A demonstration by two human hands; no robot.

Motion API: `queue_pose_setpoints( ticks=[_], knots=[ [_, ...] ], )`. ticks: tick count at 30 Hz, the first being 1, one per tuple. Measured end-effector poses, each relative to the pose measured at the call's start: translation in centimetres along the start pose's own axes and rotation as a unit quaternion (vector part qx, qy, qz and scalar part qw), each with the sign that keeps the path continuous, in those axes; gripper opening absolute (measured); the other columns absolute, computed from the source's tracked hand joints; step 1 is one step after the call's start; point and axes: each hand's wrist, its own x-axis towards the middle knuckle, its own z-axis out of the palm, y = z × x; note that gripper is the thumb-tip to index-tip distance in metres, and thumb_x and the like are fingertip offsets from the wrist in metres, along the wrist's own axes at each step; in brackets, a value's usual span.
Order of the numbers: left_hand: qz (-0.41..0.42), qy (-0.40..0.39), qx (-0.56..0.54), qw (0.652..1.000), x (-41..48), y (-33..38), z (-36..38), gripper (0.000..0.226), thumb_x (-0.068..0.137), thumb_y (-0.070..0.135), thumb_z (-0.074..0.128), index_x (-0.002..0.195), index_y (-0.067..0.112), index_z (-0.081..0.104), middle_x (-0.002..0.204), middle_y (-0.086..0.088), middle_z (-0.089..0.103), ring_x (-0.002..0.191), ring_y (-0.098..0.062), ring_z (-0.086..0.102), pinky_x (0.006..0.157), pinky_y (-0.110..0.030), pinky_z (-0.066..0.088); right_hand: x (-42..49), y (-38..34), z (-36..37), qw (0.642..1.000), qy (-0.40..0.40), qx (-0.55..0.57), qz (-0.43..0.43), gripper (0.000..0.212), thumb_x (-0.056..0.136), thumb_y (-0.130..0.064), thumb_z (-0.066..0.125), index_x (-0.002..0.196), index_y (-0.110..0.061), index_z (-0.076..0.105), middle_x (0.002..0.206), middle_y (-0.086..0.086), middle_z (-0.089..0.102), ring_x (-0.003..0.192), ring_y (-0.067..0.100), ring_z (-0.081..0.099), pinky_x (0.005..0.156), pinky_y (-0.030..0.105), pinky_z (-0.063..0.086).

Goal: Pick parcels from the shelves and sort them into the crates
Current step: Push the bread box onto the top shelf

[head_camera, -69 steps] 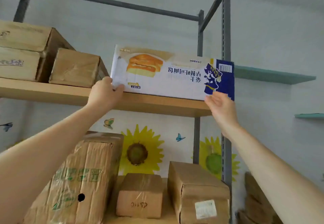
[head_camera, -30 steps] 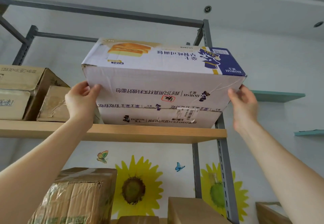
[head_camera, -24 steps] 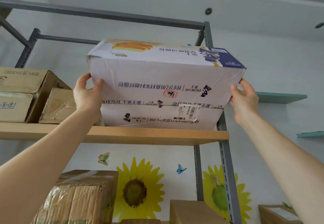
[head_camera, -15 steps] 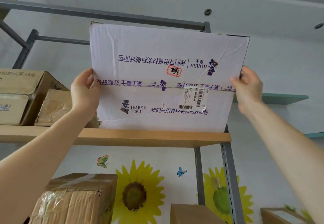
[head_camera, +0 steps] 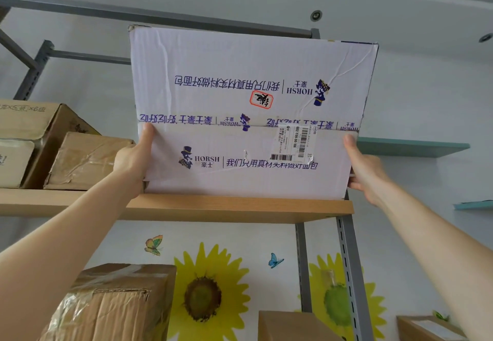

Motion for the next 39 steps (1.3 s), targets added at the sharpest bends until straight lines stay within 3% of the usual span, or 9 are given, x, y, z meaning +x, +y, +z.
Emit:
queue_pose_setpoints(
  ticks=[3, 6, 8, 12, 14, 18, 26, 31, 39],
  knots=[
    [-0.006, 0.002, -0.031, 1.0, 0.1, 0.1, -0.4, 0.042, 0.087, 0.054, 0.045, 0.097, 0.013, 0.049, 0.089, -0.001, 0.044, 0.066, -0.016, 0.04, 0.06, -0.027, 0.034, -0.3, 0.1, -0.6, 0.999, -0.013, 0.027, -0.011, 0.03, 0.091, -0.046, 0.049, 0.085, -0.018, 0.058, 0.103, 0.005, 0.062, 0.095, 0.022, 0.058, 0.088, 0.036, 0.047],
    [0.018, 0.007, -0.036, 0.999, 0.1, 0.2, -0.7, 0.044, 0.089, 0.044, 0.044, 0.126, 0.02, 0.049, 0.114, -0.002, 0.049, 0.098, -0.024, 0.049, 0.089, -0.034, 0.042, 0.1, 0.4, -1.1, 0.998, -0.01, 0.054, -0.014, 0.025, 0.093, -0.041, 0.048, 0.107, -0.022, 0.058, 0.106, 0.001, 0.062, 0.1, 0.023, 0.057, 0.09, 0.044, 0.045],
    [0.039, 0.009, -0.037, 0.999, -0.1, 0.6, -0.5, 0.038, 0.091, 0.039, 0.043, 0.125, 0.025, 0.052, 0.119, 0.0, 0.051, 0.109, -0.025, 0.047, 0.099, -0.035, 0.039, 0.1, 0.0, -1.1, 0.996, -0.018, 0.082, -0.015, 0.033, 0.094, -0.039, 0.046, 0.123, -0.024, 0.052, 0.111, 0.001, 0.061, 0.097, 0.023, 0.056, 0.08, 0.042, 0.045],
    [0.067, 0.022, -0.049, 0.996, -0.7, 1.8, -0.6, 0.011, 0.09, 0.027, 0.049, 0.083, 0.023, 0.056, 0.088, 0.003, 0.051, 0.093, -0.022, 0.044, 0.085, -0.031, 0.04, 0.5, -0.7, -1.3, 0.994, -0.058, 0.088, -0.024, 0.035, 0.096, -0.034, 0.043, 0.131, -0.028, 0.046, 0.124, 0.004, 0.058, 0.111, 0.028, 0.053, 0.098, 0.057, 0.039],
    [0.077, 0.039, -0.038, 0.996, -0.5, 2.0, -1.1, 0.009, 0.085, 0.024, 0.059, 0.084, 0.015, 0.055, 0.094, -0.003, 0.053, 0.092, -0.024, 0.048, 0.088, -0.035, 0.045, 0.5, -1.3, -1.5, 0.995, -0.052, 0.077, -0.021, 0.029, 0.096, -0.032, 0.044, 0.124, -0.025, 0.049, 0.118, 0.005, 0.059, 0.105, 0.027, 0.055, 0.087, 0.05, 0.046],
    [0.099, 0.035, -0.094, 0.99, -0.6, 2.5, -2.2, 0.014, 0.083, 0.023, 0.064, 0.091, 0.013, 0.057, 0.08, 0.003, 0.056, 0.075, -0.013, 0.056, 0.06, -0.021, 0.047, 0.4, -2.4, -1.9, 0.997, -0.052, 0.057, 0.014, 0.026, 0.091, -0.034, 0.055, 0.112, -0.02, 0.053, 0.094, 0.002, 0.062, 0.083, 0.02, 0.059, 0.065, 0.038, 0.047],
    [0.092, -0.096, -0.071, 0.989, -0.9, 2.4, -2.8, 0.04, 0.088, 0.029, 0.058, 0.127, 0.024, 0.048, 0.086, 0.006, 0.058, 0.076, -0.01, 0.056, 0.062, -0.028, 0.045, -0.5, -2.0, -1.0, 0.997, -0.069, 0.036, -0.019, 0.021, 0.084, -0.044, 0.059, 0.096, -0.027, 0.057, 0.1, -0.004, 0.063, 0.098, 0.021, 0.055, 0.096, 0.049, 0.03],
    [0.107, -0.06, -0.083, 0.989, -1.3, 1.8, -2.3, 0.045, 0.089, 0.035, 0.058, 0.128, 0.018, 0.044, 0.099, 0.005, 0.061, 0.078, -0.006, 0.06, 0.056, -0.024, 0.05, -1.5, -1.6, 0.0, 0.989, -0.042, 0.122, -0.066, 0.015, 0.09, -0.041, 0.054, 0.09, -0.027, 0.057, 0.088, -0.012, 0.064, 0.08, 0.007, 0.061, 0.068, 0.029, 0.047],
    [0.138, -0.062, 0.06, 0.987, -0.8, 0.7, -2.5, 0.031, 0.09, 0.026, 0.058, 0.119, 0.017, 0.051, 0.118, -0.006, 0.063, 0.098, -0.029, 0.065, 0.087, -0.052, 0.052, -0.9, 0.7, -0.4, 0.991, -0.015, 0.085, -0.105, 0.026, 0.093, -0.016, 0.053, 0.118, -0.009, 0.057, 0.11, 0.008, 0.063, 0.088, 0.018, 0.062, 0.081, 0.033, 0.053]
  ],
)
